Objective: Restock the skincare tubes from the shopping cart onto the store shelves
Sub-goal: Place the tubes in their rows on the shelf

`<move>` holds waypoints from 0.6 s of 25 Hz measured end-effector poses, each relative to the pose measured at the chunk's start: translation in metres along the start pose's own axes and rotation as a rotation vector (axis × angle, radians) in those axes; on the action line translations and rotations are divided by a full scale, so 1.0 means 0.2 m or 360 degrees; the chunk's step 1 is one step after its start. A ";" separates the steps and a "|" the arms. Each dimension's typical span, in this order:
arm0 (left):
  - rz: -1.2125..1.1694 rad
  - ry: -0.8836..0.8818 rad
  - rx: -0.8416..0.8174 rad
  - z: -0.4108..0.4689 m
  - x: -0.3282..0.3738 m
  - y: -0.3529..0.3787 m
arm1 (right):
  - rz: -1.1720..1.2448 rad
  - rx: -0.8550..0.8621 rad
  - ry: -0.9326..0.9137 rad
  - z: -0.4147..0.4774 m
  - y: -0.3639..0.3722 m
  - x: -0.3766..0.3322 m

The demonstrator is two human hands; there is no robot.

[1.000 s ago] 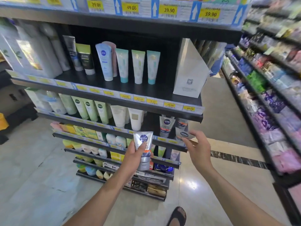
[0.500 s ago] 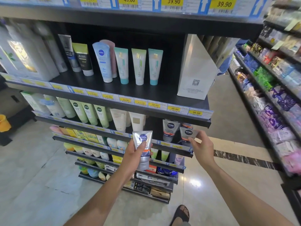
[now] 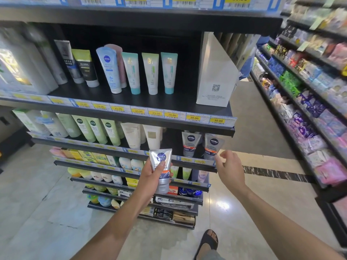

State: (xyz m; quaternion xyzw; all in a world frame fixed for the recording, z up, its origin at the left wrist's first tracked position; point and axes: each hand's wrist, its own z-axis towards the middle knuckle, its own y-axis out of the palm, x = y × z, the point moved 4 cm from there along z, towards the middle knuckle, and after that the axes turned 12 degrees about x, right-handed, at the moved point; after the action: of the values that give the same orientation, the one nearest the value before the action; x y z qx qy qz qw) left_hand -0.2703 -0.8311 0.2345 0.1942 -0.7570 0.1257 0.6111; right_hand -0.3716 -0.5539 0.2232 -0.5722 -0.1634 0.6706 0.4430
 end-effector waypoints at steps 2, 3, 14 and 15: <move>-0.0007 0.0006 -0.0008 -0.01 0.00 0.00 | -0.0239 -0.0095 -0.0319 -0.06 0.03 -0.02; -0.0005 0.0005 -0.0012 -0.01 0.00 0.01 | -0.0336 -0.0187 -0.0394 -0.07 0.05 -0.02; -0.0015 -0.0047 -0.0007 -0.02 -0.06 0.02 | -0.0723 -0.0544 -0.0409 0.00 0.16 -0.04; -0.0012 -0.0051 -0.0002 -0.02 -0.06 0.01 | -0.0732 -0.0556 -0.0413 0.01 0.18 -0.05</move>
State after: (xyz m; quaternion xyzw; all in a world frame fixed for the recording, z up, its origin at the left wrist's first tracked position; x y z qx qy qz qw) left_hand -0.2658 -0.8256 0.2231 0.1986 -0.7660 0.1196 0.5995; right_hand -0.3886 -0.5804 0.2046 -0.4972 -0.4564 0.5820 0.4536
